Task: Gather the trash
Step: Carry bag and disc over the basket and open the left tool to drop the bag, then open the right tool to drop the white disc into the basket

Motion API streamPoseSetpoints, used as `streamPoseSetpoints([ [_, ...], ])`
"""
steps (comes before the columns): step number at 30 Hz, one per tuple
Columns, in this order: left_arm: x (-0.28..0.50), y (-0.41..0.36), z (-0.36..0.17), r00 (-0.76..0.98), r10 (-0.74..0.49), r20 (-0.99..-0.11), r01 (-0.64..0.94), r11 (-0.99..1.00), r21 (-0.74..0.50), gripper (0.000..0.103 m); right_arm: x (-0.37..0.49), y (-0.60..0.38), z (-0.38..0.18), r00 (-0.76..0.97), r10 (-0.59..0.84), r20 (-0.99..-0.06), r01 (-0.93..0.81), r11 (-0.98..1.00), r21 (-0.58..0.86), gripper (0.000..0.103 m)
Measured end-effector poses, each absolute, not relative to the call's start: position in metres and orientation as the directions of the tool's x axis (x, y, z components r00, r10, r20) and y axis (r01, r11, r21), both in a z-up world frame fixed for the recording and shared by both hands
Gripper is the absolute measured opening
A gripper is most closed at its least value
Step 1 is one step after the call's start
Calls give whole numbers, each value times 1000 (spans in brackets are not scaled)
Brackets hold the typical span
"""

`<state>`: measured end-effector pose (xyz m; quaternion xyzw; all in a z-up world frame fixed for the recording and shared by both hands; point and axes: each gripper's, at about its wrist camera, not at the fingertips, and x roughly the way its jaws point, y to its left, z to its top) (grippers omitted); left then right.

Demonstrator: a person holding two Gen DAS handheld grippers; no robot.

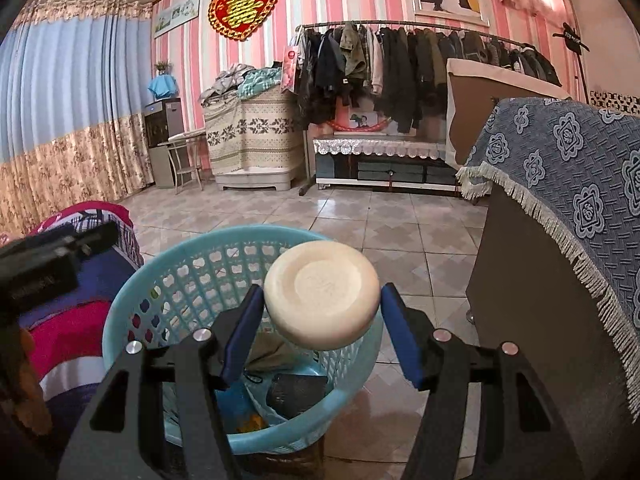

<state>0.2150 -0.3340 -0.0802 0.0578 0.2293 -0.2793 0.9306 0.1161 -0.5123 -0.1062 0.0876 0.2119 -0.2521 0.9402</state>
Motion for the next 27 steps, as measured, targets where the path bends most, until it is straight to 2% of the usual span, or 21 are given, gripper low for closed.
streamPoseSetpoints([
  [5, 214, -307, -76, 777, -439, -451, 481, 876, -25, 92, 122, -508, -107, 787, -421, -450, 495, 867, 54, 60],
  [13, 205, -271, -71, 795, -392, -463, 431, 902, -23, 94, 145, -496, -113, 807, -352, -474, 430, 901, 64, 60],
  [14, 205, -264, -70, 797, -385, -465, 423, 906, -25, 94, 148, -495, -114, 809, -341, -479, 421, 904, 67, 62],
  [15, 205, -259, -69, 798, -380, -467, 417, 909, -28, 94, 149, -495, -116, 813, -326, -482, 410, 909, 76, 70],
  [17, 204, -249, -69, 799, -373, -472, 406, 913, -35, 95, 148, -493, -116, 817, -341, -465, 419, 905, 72, 79],
  [24, 200, -206, -60, 816, -329, -475, 344, 937, -58, 95, 137, -488, -95, 829, -374, -415, 436, 898, 61, 90],
  [27, 196, -179, -55, 825, -303, -476, 313, 948, -61, 95, 137, -475, -84, 842, -356, -406, 407, 912, 45, 90],
])
